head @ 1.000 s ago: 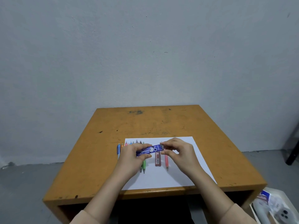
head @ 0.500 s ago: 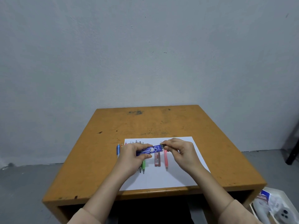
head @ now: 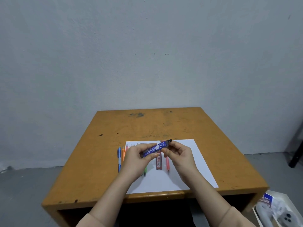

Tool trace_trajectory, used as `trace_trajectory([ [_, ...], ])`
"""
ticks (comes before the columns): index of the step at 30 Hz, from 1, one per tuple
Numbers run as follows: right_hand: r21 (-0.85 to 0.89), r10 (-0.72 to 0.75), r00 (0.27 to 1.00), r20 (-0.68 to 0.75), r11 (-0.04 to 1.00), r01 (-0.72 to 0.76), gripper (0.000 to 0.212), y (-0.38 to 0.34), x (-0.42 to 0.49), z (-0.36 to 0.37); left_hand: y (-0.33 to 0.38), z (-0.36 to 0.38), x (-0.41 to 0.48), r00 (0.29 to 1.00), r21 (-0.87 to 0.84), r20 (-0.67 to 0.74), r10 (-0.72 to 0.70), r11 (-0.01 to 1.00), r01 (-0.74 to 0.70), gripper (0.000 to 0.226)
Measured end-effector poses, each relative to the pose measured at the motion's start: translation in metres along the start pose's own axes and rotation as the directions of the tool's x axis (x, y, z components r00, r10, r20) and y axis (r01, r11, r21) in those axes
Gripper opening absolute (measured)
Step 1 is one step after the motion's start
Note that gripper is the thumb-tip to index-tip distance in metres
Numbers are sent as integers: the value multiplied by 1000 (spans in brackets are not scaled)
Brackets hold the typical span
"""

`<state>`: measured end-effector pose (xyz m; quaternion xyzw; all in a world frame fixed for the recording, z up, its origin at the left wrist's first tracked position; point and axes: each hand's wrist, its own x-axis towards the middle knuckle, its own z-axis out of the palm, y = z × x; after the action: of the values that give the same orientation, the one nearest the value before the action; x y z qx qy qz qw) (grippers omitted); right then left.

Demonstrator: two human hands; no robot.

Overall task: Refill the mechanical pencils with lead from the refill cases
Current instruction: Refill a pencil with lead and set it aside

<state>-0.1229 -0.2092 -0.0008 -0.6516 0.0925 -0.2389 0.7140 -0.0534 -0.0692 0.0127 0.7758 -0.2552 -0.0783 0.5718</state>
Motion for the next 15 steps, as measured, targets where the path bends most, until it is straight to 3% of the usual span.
trace_trajectory([
  [4, 29, -85, 995, -46, 996, 86, 18, -8, 4, 0, -3, 2, -1, 994, -168, -85, -71, 984, 56, 31],
  [7, -147, -191, 982, 5, 971, 190, 19, -10, 7, -2, -5, 3, -5, 973, -405, -48, -226, 895, 188, 23],
  [11, -439, -347, 925, 158, 814, 380, 32, -3, 9, -9, -5, 2, -13, 924, -729, 125, -360, 599, 332, 34],
  [15, -603, -421, 846, 326, 597, 529, 48, 9, 12, -12, -5, 0, -20, 886, -833, 266, -380, 372, 410, 47],
])
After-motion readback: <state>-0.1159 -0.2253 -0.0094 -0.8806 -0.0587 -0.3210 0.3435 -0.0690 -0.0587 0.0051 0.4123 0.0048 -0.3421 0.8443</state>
